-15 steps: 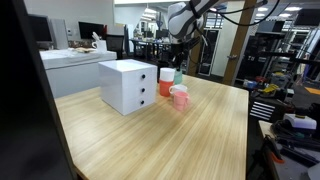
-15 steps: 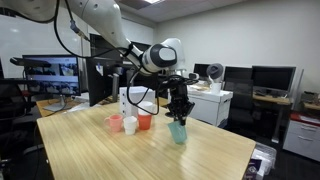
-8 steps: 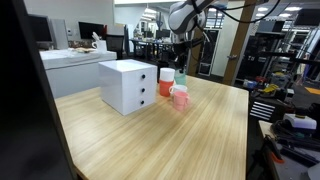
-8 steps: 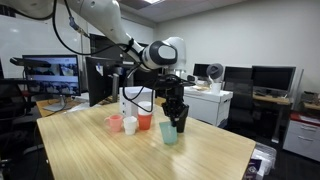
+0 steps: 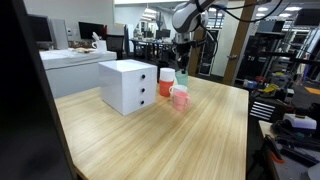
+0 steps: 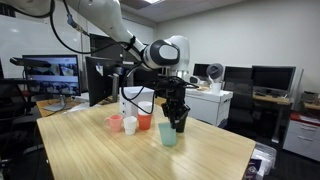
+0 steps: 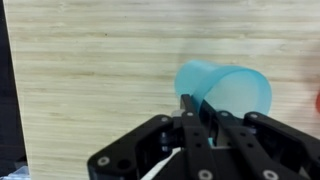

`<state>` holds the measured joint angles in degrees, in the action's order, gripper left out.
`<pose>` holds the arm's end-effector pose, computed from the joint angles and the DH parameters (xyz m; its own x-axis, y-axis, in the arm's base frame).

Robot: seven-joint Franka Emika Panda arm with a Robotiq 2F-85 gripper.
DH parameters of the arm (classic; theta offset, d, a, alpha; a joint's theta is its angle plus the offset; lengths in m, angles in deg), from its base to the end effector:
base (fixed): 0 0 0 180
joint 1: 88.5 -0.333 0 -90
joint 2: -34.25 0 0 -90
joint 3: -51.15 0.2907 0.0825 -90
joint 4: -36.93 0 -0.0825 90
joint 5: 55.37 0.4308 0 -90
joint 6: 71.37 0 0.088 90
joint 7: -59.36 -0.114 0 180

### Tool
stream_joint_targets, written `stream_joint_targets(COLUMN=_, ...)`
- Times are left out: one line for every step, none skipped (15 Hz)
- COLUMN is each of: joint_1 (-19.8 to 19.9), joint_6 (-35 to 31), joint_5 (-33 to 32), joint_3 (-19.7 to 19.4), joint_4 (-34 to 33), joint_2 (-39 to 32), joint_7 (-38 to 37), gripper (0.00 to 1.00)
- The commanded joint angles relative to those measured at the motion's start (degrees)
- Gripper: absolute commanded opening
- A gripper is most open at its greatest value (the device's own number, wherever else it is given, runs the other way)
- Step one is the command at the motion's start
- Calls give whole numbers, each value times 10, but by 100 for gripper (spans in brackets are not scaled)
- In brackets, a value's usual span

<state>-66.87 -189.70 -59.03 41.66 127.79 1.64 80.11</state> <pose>0.6107 -0.3605 0.2484 0.9826 -0.1315 -0.1312 -0.1186 -0.9877 0.1021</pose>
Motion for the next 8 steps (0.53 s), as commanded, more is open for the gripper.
stream_joint_targets(joint_1=28, joint_6=-44, joint_5=45, joint_3=23, joint_4=58, joint_2=36, joint_7=68, gripper=2)
stream_joint_targets(joint_1=34, joint_6=-46, joint_5=58, joint_3=28, joint_4=63, joint_2=39, joint_7=83, gripper=2)
stream_joint_targets(joint_1=42, joint_6=-50, joint_5=75, joint_3=34, joint_4=71, joint_2=44, joint_7=102, gripper=2)
stream_joint_targets(joint_1=48, joint_6=-51, joint_5=90, joint_3=39, joint_4=78, joint_2=46, joint_7=121, gripper=2)
stream_joint_targets(joint_1=54, joint_6=-52, joint_5=105, joint_3=43, joint_4=83, joint_2=48, joint_7=138, gripper=2)
stream_joint_targets(joint_1=58, joint_6=-48, joint_5=119, joint_3=46, joint_4=87, joint_2=48, joint_7=150, gripper=2)
stream_joint_targets(joint_1=61, joint_6=-45, joint_5=132, joint_3=48, joint_4=92, joint_2=50, joint_7=164, gripper=2)
stream_joint_targets(joint_1=63, joint_6=-44, joint_5=143, joint_3=49, joint_4=95, joint_2=51, joint_7=175, gripper=2)
